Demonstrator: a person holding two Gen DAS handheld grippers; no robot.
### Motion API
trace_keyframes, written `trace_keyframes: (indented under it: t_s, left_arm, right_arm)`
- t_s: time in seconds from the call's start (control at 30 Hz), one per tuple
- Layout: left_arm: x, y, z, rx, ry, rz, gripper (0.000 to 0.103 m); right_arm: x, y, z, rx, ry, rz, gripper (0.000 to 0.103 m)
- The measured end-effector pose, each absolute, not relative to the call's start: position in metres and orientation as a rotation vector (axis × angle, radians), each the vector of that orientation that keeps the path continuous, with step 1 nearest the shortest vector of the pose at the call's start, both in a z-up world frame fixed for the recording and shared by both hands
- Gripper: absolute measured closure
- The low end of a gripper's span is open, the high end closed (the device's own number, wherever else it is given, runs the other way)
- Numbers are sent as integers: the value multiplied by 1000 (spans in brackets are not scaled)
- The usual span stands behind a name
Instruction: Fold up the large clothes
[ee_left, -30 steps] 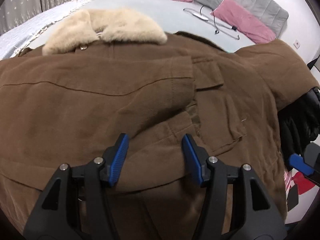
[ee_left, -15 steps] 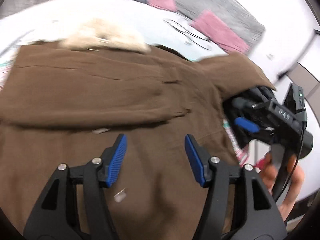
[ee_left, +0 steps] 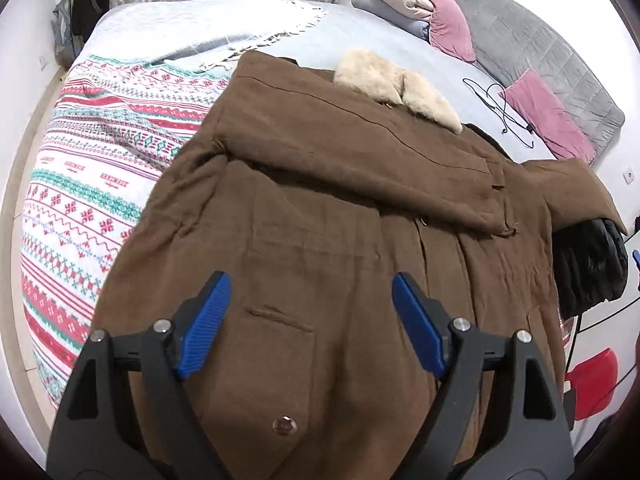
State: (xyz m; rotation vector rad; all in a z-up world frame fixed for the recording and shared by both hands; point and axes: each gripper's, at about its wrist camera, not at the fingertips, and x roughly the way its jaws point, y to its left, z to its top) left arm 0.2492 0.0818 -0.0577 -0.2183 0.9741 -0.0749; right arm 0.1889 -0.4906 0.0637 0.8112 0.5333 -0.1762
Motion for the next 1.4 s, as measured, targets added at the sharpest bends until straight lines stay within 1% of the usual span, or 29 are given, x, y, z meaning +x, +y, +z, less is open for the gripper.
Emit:
trace_keyframes:
  t_s: [0.17,0.27,0.33,0.37,0.43,0.5,0.57,0.6,0.63,0.67,0.7,0.73,0.83,0.93,1.03,1.13,1.23,1.4]
  left_arm:
    - [252,104,-49,-289,938,-39,20]
    - [255,112,-50,-313,931,-27,20]
    - [253,115,-51,-320,933,-22,20]
    - [253,118,-51,-326,929,-17,20]
    - [252,121,-49,-328,915,3,20]
    - [252,123,-49,-319,900,22,20]
    - [255,124,-51,-302,907,34,20]
    - [256,125,-53,-302,911,39,20]
    - [257,126,-54,-307,914,44,20]
    - [258,129,-55,-314,917,49,20]
    - [259,130,-56,-318,920,53,20]
    - [260,132,-56,-321,923,57,20]
    - [260,138,-56,-335,922,56,20]
    - [262,140,-55,-345,926,53,20]
    - [260,141,-55,-333,930,46,20]
    - [262,144,-54,-345,926,52,20]
    - [265,148,-55,-369,928,59,20]
    - [265,155,-53,-370,925,66,20]
  right_arm:
    - [201,-592,49,999,540,-292,12]
    - [210,-622,48,1019,497,-330,12]
    - [229,-636,42,1006,546,-358,13]
    - [242,-642,36,1005,582,-382,14]
    - [258,-648,31,988,601,-418,20]
    - [269,-652,35,950,586,-451,22]
    - [273,-650,38,939,567,-472,26]
    - [277,-653,38,936,568,-492,37]
    - [283,-656,36,931,588,-521,59]
    - [287,-656,34,922,618,-545,75]
    - [290,-657,35,917,636,-553,95]
    - [290,-658,42,919,619,-543,95]
    - [273,-645,85,840,460,-498,96]
    - [280,-625,105,714,471,-540,96]
    - [287,-622,101,698,516,-594,96]
    - [293,-607,113,663,498,-579,96]
    - [296,-565,145,544,434,-512,96]
    - [323,-453,188,340,354,-318,96]
